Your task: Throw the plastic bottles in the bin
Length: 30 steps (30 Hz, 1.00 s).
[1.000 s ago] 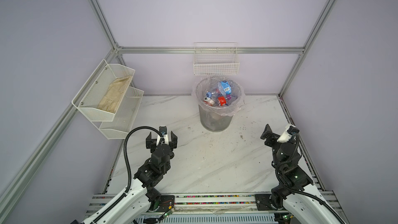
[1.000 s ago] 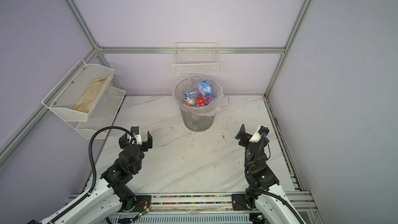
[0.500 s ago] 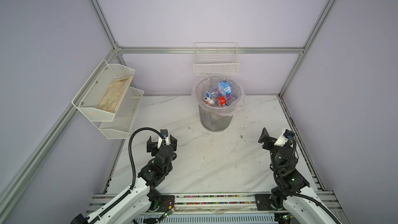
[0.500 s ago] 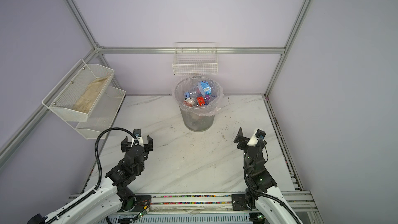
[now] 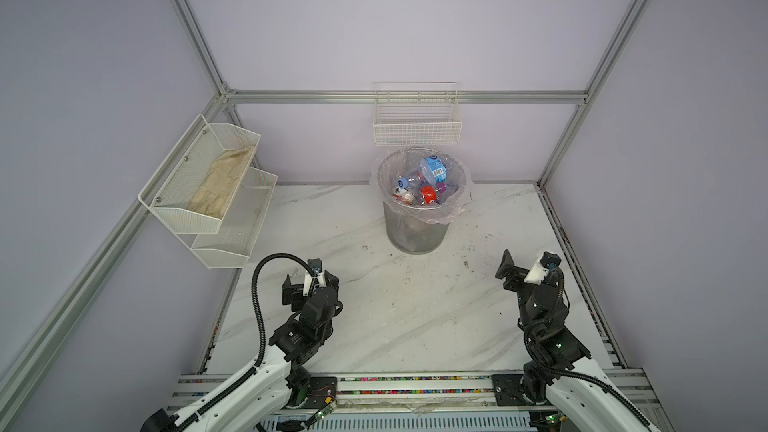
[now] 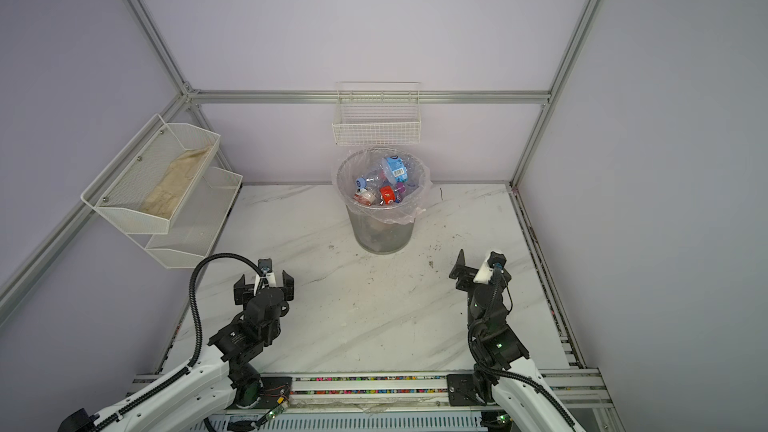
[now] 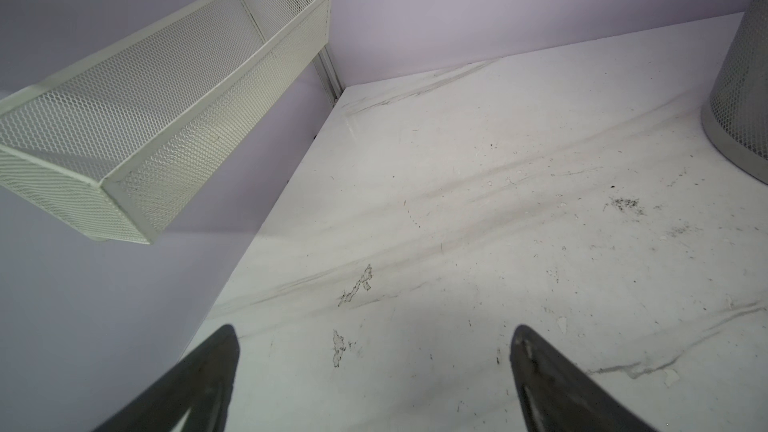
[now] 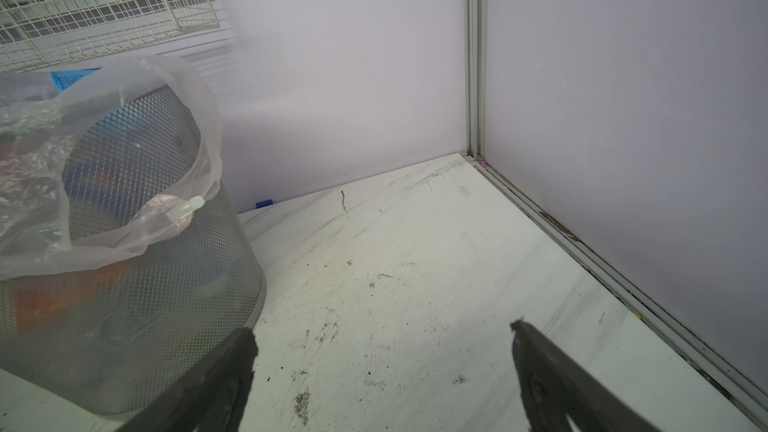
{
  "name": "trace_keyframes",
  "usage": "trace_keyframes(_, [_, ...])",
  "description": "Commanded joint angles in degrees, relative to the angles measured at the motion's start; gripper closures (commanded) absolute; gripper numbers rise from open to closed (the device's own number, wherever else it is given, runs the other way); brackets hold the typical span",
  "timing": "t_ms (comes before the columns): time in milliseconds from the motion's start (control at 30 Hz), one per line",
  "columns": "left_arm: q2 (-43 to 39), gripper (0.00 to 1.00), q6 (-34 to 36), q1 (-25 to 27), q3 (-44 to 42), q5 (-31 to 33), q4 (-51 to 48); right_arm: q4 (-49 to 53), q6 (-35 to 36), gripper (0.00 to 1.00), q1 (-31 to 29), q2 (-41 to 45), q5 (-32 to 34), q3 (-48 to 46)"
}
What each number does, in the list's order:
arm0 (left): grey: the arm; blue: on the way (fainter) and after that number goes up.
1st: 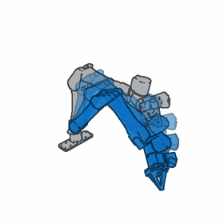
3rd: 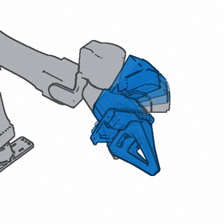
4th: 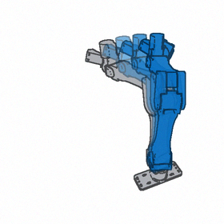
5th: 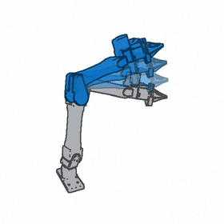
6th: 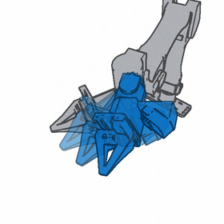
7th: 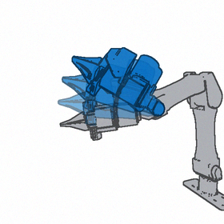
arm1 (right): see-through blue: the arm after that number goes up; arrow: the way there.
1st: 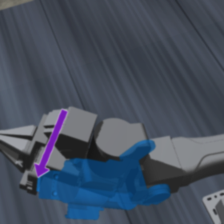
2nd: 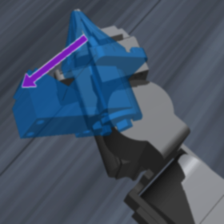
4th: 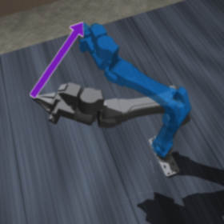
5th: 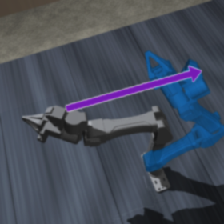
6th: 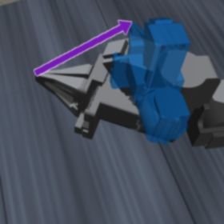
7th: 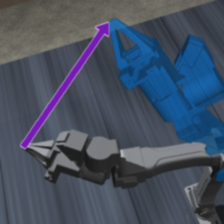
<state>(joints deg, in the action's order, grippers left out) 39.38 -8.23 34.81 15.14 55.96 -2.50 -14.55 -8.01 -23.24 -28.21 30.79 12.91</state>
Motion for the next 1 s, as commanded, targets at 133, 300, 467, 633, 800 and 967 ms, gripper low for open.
trace_keyframes(133, [-0.3, 0.00, -1.6, -0.4, -2.6, 0.9, 2.3, -6.1, 1.0, 0.02, 0.2, -1.9, 1.2, -2.6])
trace_keyframes(300, [1.7, 0.00, -1.4, -0.4, -2.0, 0.7, 2.6, -9.3, 1.1, 0.02, 0.1, -6.9, 0.9, -2.6])
trace_keyframes(467, [3.9, 0.00, -1.2, -0.4, -1.6, 0.9, 3.9, -12.6, 1.7, 0.02, 0.1, -12.4, 1.5, -1.7])
trace_keyframes(633, [6.1, 0.00, -1.7, -0.4, -1.1, 2.1, 4.6, -16.0, 2.8, 0.02, 0.1, -15.7, 2.3, -1.4])
trace_keyframes(800, [8.0, 0.00, -2.1, -0.4, -0.8, 3.9, 6.3, -18.2, 3.3, 0.02, 0.1, -16.8, 2.6, -1.7])
trace_keyframes(967, [10.5, 0.00, -1.0, -0.8, -0.6, 4.4, 9.4, -20.8, 4.0, 0.03, 0.2, -16.9, 3.3, -2.6])
